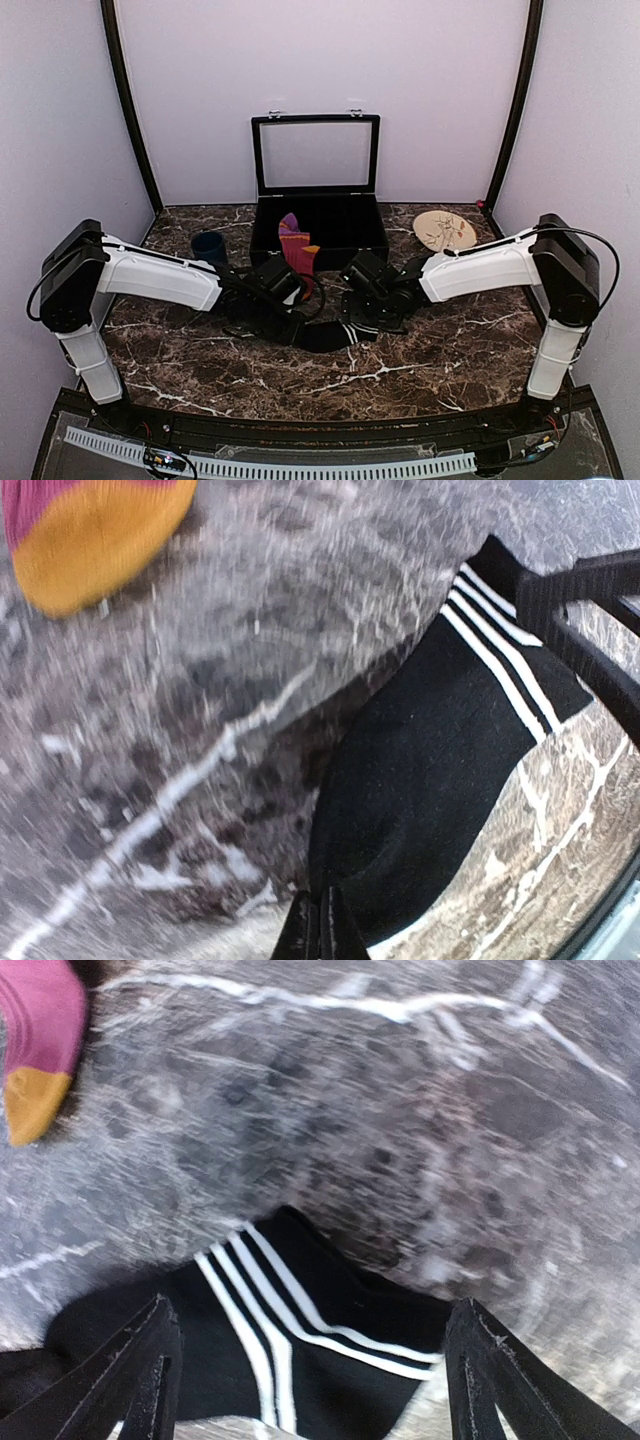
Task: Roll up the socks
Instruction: Rotate the sock at the center of the board.
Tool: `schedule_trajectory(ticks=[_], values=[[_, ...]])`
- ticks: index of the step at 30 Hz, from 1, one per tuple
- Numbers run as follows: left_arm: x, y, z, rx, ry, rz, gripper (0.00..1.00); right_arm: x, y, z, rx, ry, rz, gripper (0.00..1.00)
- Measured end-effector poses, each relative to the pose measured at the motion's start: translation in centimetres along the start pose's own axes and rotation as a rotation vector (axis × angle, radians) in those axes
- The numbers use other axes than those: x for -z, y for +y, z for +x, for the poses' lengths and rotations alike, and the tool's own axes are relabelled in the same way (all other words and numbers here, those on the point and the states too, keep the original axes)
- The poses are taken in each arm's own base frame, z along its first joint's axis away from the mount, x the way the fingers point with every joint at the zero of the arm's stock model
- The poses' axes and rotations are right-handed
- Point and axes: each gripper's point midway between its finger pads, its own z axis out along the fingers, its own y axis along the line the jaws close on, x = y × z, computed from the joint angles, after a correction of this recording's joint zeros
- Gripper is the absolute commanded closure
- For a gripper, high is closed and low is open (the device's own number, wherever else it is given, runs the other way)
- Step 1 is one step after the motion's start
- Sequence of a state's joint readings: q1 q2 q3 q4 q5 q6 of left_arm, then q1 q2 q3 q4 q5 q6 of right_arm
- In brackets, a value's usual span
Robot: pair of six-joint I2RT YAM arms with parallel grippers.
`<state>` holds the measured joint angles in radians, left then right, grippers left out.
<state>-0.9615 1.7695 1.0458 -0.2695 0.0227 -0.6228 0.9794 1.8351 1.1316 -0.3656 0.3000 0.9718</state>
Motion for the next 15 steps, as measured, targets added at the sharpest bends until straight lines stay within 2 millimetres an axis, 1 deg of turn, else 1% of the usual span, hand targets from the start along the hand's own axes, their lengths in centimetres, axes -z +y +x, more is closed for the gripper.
schedule_trajectory(ticks=[3, 10, 14, 15], values=[[0.2, 0.6, -1.1, -0.049, -0.030, -0.034, 1.00, 0.4, -1.1, 0.3, 0.012, -0.004, 0.031, 0.16], [0.5, 2.7, -3.3, -0.210, -0.080, -0.086, 1.00, 1.6, -3.4, 0.9, 0.040, -0.028, 0.092, 0.16], [0.8, 2.6, -4.9, -0.335, -0.112, -0.070, 1.00, 2.3, -4.6, 1.6, 0.064, -0.034, 0.125, 0.16], [1.1, 2.1, -5.7, -0.392, -0.127, -0.053, 1.00, 2.4, -4.9, 1.8, 0.071, -0.037, 0.131, 0.16]])
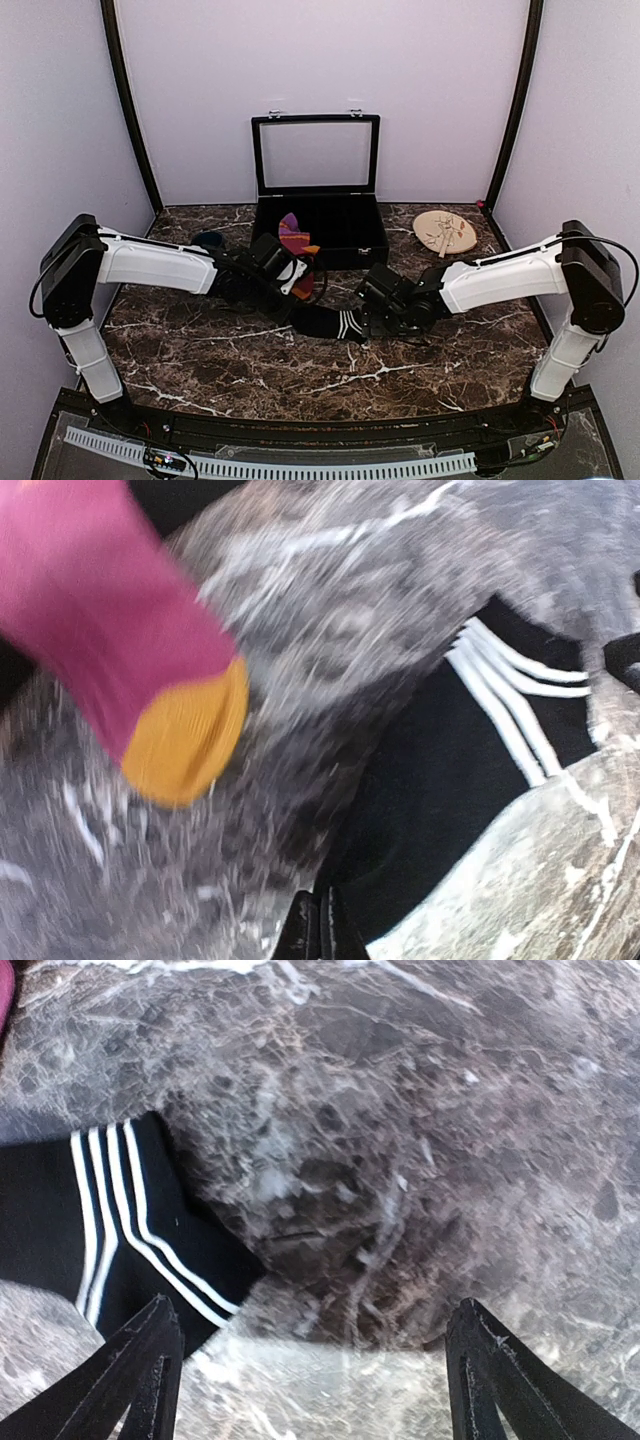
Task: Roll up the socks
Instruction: Rotate the sock at the center of the board.
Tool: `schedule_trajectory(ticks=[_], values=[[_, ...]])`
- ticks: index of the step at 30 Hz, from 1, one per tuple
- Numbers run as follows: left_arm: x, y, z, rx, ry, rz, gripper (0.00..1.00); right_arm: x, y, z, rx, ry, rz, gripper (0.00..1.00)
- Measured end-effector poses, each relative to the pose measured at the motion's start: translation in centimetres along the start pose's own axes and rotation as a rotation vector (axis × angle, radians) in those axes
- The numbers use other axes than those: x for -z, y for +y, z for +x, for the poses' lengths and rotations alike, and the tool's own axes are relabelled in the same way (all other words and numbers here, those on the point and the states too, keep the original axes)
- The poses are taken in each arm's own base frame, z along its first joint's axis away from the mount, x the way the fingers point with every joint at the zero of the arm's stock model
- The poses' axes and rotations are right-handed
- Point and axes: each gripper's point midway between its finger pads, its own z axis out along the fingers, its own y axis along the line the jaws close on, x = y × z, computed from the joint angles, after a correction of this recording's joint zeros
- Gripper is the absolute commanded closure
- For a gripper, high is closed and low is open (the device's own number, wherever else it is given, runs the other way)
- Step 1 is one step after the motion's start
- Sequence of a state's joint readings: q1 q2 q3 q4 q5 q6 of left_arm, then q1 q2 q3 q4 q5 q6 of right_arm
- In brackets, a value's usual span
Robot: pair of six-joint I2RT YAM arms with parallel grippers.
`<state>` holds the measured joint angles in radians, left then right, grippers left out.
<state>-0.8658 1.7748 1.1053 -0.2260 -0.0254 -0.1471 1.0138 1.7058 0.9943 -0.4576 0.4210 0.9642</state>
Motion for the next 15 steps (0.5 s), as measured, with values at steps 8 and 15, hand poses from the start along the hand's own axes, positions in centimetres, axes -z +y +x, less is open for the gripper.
schedule_trajectory(ticks=[8, 15], values=[[-0.4, -2.4, -5.2, -0.258, -0.102, 0.094, 1.00, 0.9, -1.1, 0.8, 0.058, -0.020, 0.024, 0.16], [-2.3, -3.4, -7.2, -0.431, -0.130, 0.120, 0.83, 1.3, -1.7, 1.1, 0.103, -0.027, 0.027, 0.16]])
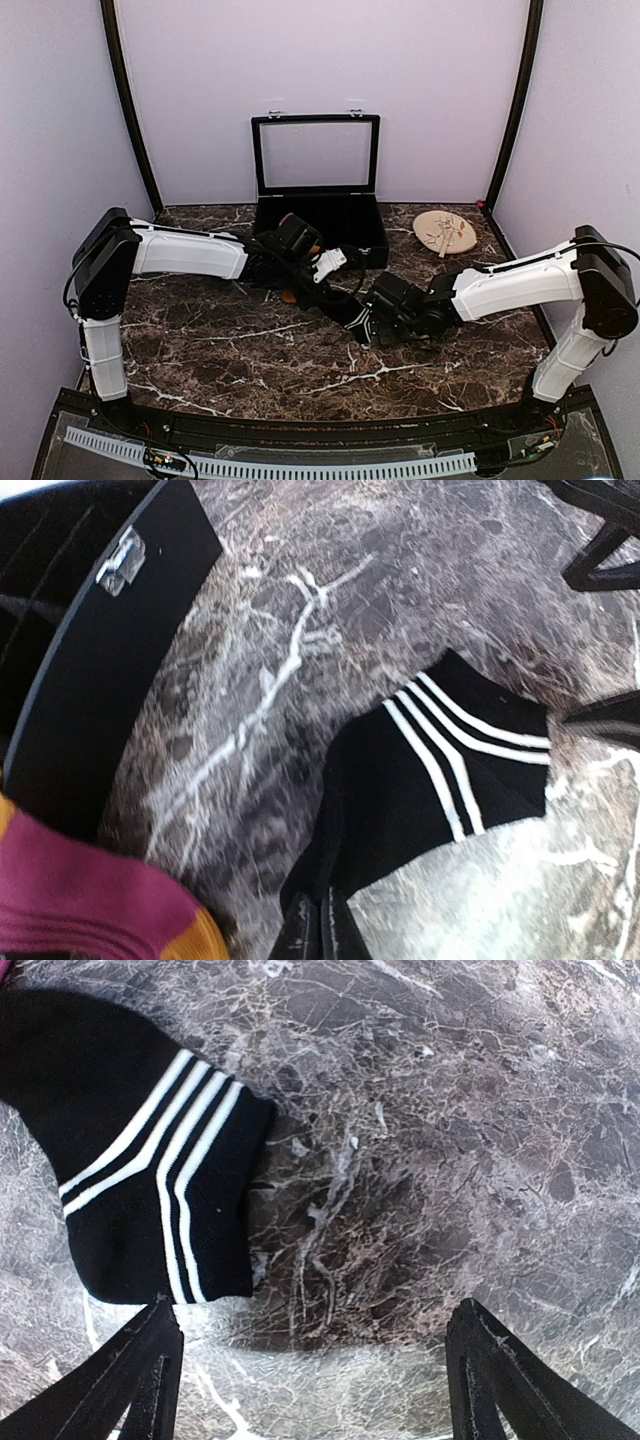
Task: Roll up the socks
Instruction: Rotate the sock at the center of the board.
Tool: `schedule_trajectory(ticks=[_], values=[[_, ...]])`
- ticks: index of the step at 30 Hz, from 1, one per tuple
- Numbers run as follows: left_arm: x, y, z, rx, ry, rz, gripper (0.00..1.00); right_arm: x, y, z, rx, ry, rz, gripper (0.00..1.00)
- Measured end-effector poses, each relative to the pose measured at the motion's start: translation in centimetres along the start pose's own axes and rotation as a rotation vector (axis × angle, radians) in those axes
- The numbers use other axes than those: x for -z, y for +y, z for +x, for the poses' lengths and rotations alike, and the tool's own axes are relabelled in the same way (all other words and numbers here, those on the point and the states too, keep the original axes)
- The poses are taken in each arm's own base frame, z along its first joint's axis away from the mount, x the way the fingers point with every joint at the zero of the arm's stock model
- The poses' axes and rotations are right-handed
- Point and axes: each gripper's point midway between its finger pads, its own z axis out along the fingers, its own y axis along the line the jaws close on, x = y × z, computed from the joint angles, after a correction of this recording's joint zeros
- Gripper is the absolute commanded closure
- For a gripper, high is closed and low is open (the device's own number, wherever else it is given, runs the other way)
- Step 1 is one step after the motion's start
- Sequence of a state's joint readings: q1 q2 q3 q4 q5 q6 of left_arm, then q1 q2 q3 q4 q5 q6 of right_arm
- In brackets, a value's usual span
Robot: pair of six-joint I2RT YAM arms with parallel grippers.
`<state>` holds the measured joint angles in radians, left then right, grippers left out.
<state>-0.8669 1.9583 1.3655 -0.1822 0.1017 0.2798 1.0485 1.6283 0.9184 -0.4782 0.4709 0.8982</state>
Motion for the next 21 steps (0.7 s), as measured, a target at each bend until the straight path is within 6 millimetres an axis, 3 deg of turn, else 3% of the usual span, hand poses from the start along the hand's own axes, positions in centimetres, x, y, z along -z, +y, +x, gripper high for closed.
schedule_trajectory(ticks=[4, 8, 15, 21], values=[[-0.9, 0.6, -0.9, -0.047, -0.022, -0.020, 0.53, 0.0, 0.0, 0.0, 0.021, -0.002, -0.002, 0.16], [-1.2, 1.6, -1.5, -0.050, -0.036, -0.069, 0.42, 0.0, 0.1, 0.0, 0.042, -0.005, -0.004, 0.16], [0.0, 3.2, -2.5, 0.048, -0.078, -0.159, 0.45, 0.1, 0.4, -0.3, 0.089, -0.014, -0.013, 0.16], [4.8, 3.2, -1.7, 0.251, -0.149, -0.203, 0.67, -0.2, 1.9, -1.9, 0.145, -0.047, -0.010, 0.22]])
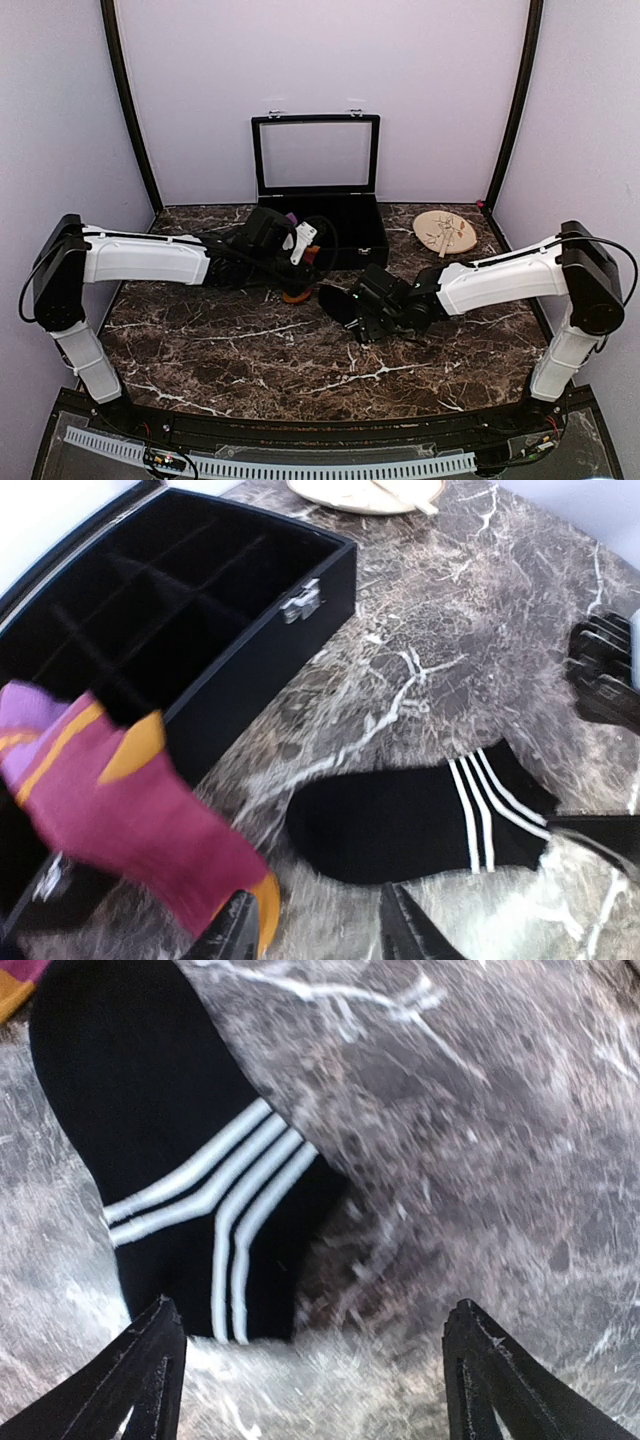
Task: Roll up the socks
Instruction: Rotate the sock at the center of the board, then move the sock to the center of the board.
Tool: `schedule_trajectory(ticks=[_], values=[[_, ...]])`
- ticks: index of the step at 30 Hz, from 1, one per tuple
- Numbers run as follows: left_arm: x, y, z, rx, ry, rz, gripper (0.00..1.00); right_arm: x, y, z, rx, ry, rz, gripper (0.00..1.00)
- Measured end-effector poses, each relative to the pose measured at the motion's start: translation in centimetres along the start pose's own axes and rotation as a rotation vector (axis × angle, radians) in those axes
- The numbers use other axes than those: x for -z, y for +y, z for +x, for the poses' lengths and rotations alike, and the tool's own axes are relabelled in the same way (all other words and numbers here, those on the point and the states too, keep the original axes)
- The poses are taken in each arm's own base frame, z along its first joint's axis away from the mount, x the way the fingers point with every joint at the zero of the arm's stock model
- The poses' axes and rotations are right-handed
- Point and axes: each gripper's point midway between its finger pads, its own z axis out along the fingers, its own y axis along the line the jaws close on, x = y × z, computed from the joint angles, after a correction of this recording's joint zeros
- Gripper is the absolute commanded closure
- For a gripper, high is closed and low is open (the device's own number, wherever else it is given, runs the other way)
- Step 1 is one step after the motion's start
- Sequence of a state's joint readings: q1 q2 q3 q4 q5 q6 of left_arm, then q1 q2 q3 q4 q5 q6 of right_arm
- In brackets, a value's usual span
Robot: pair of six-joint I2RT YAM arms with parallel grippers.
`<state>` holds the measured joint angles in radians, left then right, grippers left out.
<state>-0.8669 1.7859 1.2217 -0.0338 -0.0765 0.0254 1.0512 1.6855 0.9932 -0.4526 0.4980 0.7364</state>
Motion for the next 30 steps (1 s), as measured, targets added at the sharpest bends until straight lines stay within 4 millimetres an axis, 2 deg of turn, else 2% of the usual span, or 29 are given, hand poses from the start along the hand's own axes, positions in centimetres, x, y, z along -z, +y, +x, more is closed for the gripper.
schedule_trajectory(ticks=[5, 9, 18, 24, 30], values=[[4.7, 0.7, 1.1, 0.191, -0.055, -0.025, 0.68, -1.1, 1.5, -1.4, 0.070, -0.018, 0.011, 0.30], [6.7, 0.2, 2.2, 0.290, -0.077, -0.019, 0.64, -2.2, 2.4, -2.1, 0.109, -0.017, 0.012, 0.31], [7.4, -0.9, 6.3, 0.418, -0.025, -0.001, 0.64, -4.7, 2.1, -3.0, 0.124, 0.018, 0.008, 0.33], [7.9, -1.3, 6.5, 0.459, -0.042, 0.014, 0.64, -5.6, 1.6, -2.7, 0.092, 0.030, -0.011, 0.32], [7.8, -2.0, 7.1, 0.467, -0.038, 0.026, 0.64, -5.5, 1.0, -2.5, 0.074, 0.016, -0.001, 0.31]])
